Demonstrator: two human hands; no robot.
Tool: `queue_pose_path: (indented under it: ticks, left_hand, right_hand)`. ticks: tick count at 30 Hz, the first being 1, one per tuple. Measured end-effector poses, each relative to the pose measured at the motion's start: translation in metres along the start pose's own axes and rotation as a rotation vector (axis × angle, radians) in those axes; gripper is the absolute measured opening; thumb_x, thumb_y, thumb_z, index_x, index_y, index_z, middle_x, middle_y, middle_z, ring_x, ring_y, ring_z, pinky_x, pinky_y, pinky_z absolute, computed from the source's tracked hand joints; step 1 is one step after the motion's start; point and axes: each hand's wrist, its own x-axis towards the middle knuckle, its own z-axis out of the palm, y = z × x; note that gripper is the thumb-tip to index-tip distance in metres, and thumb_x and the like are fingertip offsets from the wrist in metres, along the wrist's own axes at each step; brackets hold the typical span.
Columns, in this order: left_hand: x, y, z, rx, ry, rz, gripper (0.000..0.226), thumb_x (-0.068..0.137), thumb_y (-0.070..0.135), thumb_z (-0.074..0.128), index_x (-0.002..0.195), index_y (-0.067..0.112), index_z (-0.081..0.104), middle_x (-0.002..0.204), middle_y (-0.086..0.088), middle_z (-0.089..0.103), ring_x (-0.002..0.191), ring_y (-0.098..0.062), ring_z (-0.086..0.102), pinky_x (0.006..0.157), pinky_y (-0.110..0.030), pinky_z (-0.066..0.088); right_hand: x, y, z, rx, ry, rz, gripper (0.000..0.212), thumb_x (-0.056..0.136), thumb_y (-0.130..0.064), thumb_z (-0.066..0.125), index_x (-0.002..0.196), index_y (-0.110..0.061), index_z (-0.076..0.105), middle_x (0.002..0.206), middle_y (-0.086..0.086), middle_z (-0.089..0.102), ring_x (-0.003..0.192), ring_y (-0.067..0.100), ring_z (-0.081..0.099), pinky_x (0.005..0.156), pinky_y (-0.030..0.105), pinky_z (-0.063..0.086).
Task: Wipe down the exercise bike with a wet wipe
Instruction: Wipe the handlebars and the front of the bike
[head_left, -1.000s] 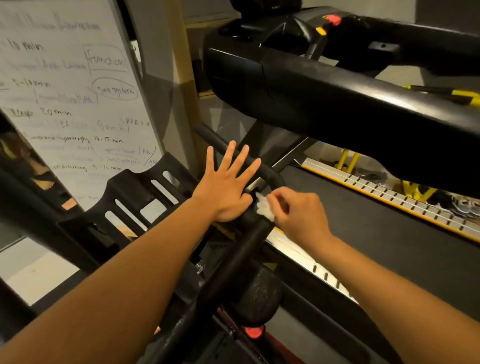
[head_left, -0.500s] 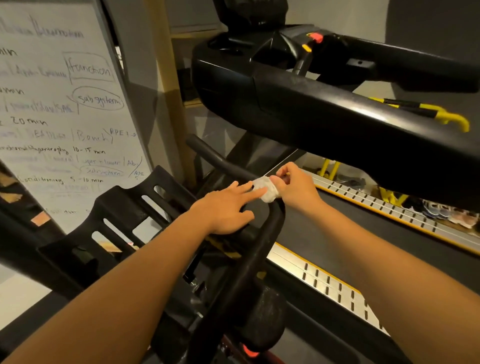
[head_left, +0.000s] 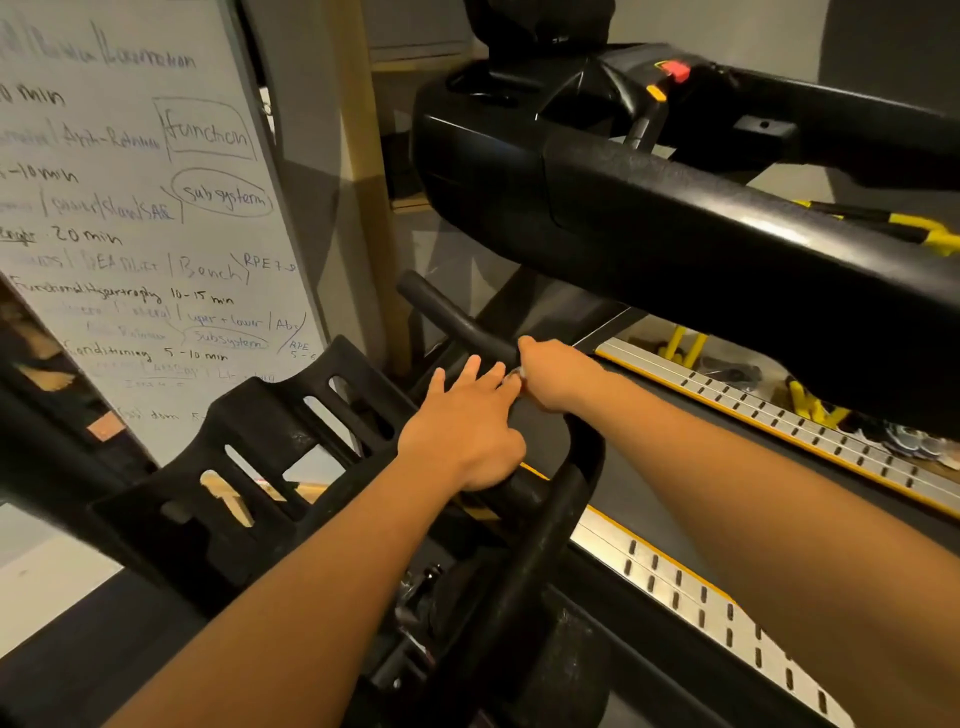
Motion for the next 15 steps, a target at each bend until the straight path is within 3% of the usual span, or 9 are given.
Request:
queue_pose_path:
  ticks: [3,5,9,10,13,15]
  left_hand:
    - [-0.004,0.002,-0.001,-0.025,0.007,-0.035,0.07,0.089,0.029,0.044,0.156,0.02,0.023,0.164,-0.003,0.019,0.153,-0.022,0.002,0.124,-0.048,0.004]
    - [-0.006,0.002,-0.002,0.012,-0.01,-0.034,0.065,0.092,0.03,0.041,0.155,0.021,0.029,0.164,-0.003,0.021,0.153,-0.022,0.003,0.124,-0.047,0.004]
    - [-0.005,0.003,-0.001,0.045,-0.029,-0.024,0.059,0.095,0.034,0.037,0.153,0.022,0.033,0.163,-0.002,0.023,0.153,-0.021,0.003,0.124,-0.049,0.003]
    - [-0.004,0.003,-0.001,0.051,-0.029,-0.014,0.06,0.095,0.035,0.037,0.154,0.022,0.032,0.163,-0.001,0.023,0.153,-0.021,0.002,0.124,-0.05,0.003]
    - [0.0,0.002,0.002,0.051,-0.02,0.03,0.062,0.095,0.036,0.037,0.155,0.022,0.029,0.164,0.0,0.022,0.153,-0.021,0.001,0.123,-0.052,0.003]
    - [0.002,0.0,0.003,0.061,-0.021,0.047,0.062,0.094,0.036,0.036,0.155,0.023,0.028,0.164,0.0,0.022,0.153,-0.021,0.001,0.123,-0.052,0.003]
  right_hand:
    - [0.015,-0.005,-0.001,0.098,-0.022,-0.042,0.048,0.094,-0.033,0.059,0.134,-0.01,0.044,0.12,0.012,0.06,0.101,0.028,0.061,0.079,0.035,0.049]
    - [0.011,0.002,-0.002,0.166,-0.043,-0.008,0.047,0.095,-0.04,0.057,0.13,-0.011,0.048,0.119,0.009,0.061,0.1,0.027,0.059,0.078,0.033,0.047]
    - [-0.041,0.037,0.014,0.276,-0.024,0.08,0.041,0.103,-0.044,0.035,0.125,-0.012,0.048,0.113,0.013,0.06,0.095,0.025,0.058,0.072,0.032,0.044]
    - [-0.058,0.042,0.019,0.311,-0.035,0.085,0.044,0.104,-0.045,0.029,0.129,-0.013,0.044,0.115,0.012,0.059,0.098,0.026,0.057,0.072,0.029,0.043]
    - [-0.076,0.046,0.026,0.381,-0.058,0.092,0.06,0.105,-0.046,0.021,0.155,-0.013,0.016,0.151,0.014,0.039,0.133,0.03,0.042,0.101,0.031,0.035]
    - [-0.057,0.038,0.016,0.398,-0.043,0.114,0.061,0.105,-0.044,0.021,0.156,-0.014,0.008,0.155,0.013,0.034,0.137,0.029,0.039,0.099,0.028,0.03]
